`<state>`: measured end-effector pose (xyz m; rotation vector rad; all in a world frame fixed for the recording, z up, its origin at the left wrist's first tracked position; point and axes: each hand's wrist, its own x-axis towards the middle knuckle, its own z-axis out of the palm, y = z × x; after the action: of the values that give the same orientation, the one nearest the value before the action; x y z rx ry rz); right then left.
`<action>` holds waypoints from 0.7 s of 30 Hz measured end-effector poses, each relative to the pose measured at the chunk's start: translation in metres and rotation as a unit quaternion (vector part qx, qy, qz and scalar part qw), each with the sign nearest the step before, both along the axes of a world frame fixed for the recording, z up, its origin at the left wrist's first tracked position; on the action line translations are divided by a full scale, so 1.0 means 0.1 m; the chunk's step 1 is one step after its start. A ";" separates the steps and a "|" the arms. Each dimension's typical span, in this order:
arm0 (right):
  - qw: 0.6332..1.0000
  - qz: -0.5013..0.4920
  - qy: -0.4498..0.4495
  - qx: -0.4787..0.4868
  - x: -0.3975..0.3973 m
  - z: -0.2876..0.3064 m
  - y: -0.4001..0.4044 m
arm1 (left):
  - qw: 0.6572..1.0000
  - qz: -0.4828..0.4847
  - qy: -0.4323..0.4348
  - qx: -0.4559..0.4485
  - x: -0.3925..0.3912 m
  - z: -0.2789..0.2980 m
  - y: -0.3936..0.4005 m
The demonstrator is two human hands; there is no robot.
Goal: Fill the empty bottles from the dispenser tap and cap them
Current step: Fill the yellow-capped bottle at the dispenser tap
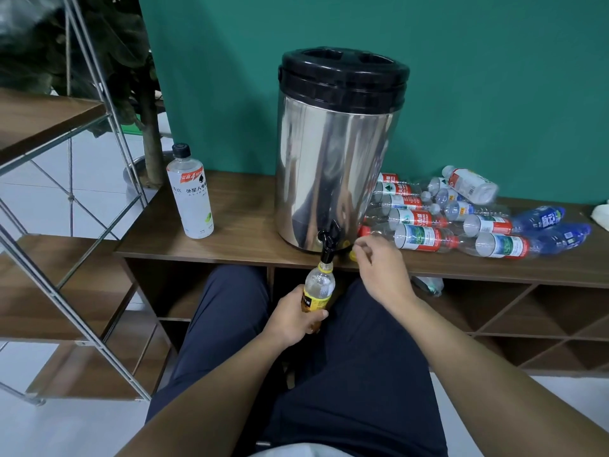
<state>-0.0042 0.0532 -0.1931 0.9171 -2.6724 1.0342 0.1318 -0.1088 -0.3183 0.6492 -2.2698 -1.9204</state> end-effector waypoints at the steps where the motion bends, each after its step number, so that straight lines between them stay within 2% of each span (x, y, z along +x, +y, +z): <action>1: 0.999 -0.004 0.004 0.049 -0.05 -0.05 0.01 | 1.000 -0.001 -0.003 0.002 0.00 0.00 -0.01; 4: 0.990 -0.014 0.008 0.142 -0.12 -0.09 -0.01 | 1.000 -0.008 -0.006 -0.001 0.01 -0.01 -0.02; 7: 0.980 -0.015 0.031 0.195 -0.16 -0.10 -0.08 | 1.000 -0.008 -0.011 -0.001 0.04 0.01 -0.04; 14: 0.979 -0.026 0.016 0.201 -0.20 -0.18 -0.15 | 1.000 -0.025 -0.019 -0.004 0.06 0.02 -0.03; 17: 0.986 -0.012 -0.025 0.165 -0.18 -0.14 -0.08 | 0.999 -0.034 -0.015 -0.003 0.08 0.02 -0.02; 21: 0.990 0.065 -0.122 0.036 0.03 0.04 0.07 | 0.999 -0.045 0.000 -0.022 0.12 0.07 0.03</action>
<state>-0.0014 0.0597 -0.1889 1.0548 -2.8996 1.1511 0.1440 -0.1057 -0.3116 0.5511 -2.3742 -1.9023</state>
